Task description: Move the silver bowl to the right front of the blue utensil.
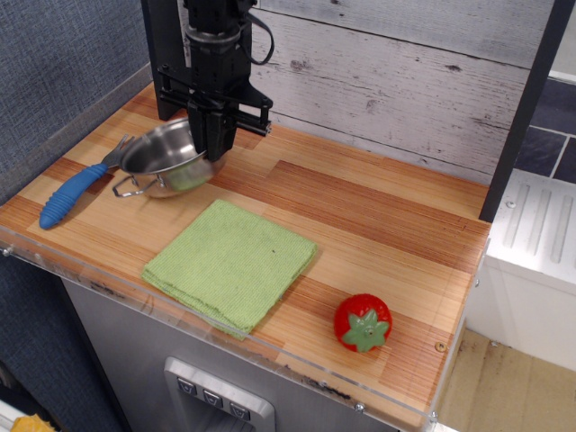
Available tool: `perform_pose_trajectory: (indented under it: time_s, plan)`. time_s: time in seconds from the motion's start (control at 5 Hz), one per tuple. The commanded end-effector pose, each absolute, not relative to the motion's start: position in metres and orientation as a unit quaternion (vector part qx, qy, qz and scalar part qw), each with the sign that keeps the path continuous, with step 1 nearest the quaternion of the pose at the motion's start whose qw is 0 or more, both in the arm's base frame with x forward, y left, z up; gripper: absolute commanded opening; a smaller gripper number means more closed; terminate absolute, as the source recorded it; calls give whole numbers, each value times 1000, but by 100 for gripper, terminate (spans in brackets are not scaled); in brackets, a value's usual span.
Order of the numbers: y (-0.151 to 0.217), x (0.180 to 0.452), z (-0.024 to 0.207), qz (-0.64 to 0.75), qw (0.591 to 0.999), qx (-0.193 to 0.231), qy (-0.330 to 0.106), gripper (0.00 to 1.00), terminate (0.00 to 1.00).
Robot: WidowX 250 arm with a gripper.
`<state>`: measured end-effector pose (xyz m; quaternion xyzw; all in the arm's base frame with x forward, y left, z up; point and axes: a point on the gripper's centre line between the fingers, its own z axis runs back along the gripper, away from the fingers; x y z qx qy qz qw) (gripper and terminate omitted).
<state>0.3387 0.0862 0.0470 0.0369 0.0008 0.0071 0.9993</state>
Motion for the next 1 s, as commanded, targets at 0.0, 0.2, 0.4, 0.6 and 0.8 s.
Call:
perform_pose_trajectory:
  time_s: [0.0,0.2,0.4,0.6,0.8]
  plan:
    - [97,350,41,2,998,55,-6,0,0]
    - [94,348,41,10,999,43,-4,100,0]
    - [93,341,57,37,998,31,-36,100,0]
    - [96,332,96,62,994,36,-77,100,0]
    - [85,316,125,60,992,35,-102,100,0]
